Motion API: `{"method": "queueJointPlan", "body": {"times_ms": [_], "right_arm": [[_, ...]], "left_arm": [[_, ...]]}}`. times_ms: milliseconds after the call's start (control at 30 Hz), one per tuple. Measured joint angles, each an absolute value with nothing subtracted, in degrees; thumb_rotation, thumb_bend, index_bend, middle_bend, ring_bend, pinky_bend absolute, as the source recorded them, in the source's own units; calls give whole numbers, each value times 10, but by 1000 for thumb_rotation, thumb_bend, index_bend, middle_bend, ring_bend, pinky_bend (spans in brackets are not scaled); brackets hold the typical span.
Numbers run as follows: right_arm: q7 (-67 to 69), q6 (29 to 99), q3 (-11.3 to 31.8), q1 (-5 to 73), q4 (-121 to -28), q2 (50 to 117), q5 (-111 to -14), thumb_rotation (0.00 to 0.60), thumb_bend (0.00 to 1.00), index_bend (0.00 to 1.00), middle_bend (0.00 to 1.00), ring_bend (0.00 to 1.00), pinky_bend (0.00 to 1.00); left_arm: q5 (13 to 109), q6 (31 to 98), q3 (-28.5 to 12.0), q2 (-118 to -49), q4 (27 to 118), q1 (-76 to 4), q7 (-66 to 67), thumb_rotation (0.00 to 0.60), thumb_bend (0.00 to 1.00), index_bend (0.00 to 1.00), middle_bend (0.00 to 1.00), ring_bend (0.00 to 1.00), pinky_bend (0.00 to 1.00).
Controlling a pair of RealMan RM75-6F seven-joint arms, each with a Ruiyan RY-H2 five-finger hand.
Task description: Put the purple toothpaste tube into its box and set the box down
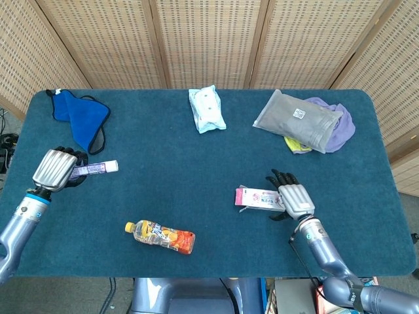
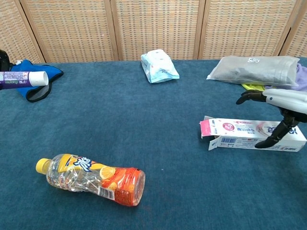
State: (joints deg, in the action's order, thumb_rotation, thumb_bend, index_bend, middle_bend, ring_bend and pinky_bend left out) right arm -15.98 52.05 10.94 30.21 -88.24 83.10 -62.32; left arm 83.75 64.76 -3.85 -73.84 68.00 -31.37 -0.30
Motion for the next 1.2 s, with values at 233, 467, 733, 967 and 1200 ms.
{"method": "queueJointPlan", "body": {"times_ms": [233, 467, 733, 967, 1200], "right_arm": [[-152, 518, 102, 310, -859, 853, -615, 600, 96, 165, 14, 0, 0], [-142, 513, 99, 317, -827, 875, -606, 600, 95, 231, 92, 0, 0], [-129, 522, 95, 317, -792, 897, -606, 600, 96, 371, 264, 108, 134], [-114, 545, 95, 312, -778, 908, -623, 600, 95, 514, 465, 350, 408], [-93, 572, 97, 308, -787, 906, -657, 600, 95, 524, 476, 359, 415]], "left_arm": [[838, 646, -39, -742, 680, -314, -1, 600, 348, 750, 587, 471, 458], [841, 647, -36, -743, 678, -313, -3, 600, 348, 750, 587, 471, 458], [845, 649, -35, -745, 671, -311, -10, 600, 348, 750, 588, 471, 457], [849, 653, -36, -744, 674, -311, -11, 600, 348, 750, 587, 471, 458], [854, 660, -38, -739, 689, -313, -9, 600, 347, 750, 587, 472, 458]]}}
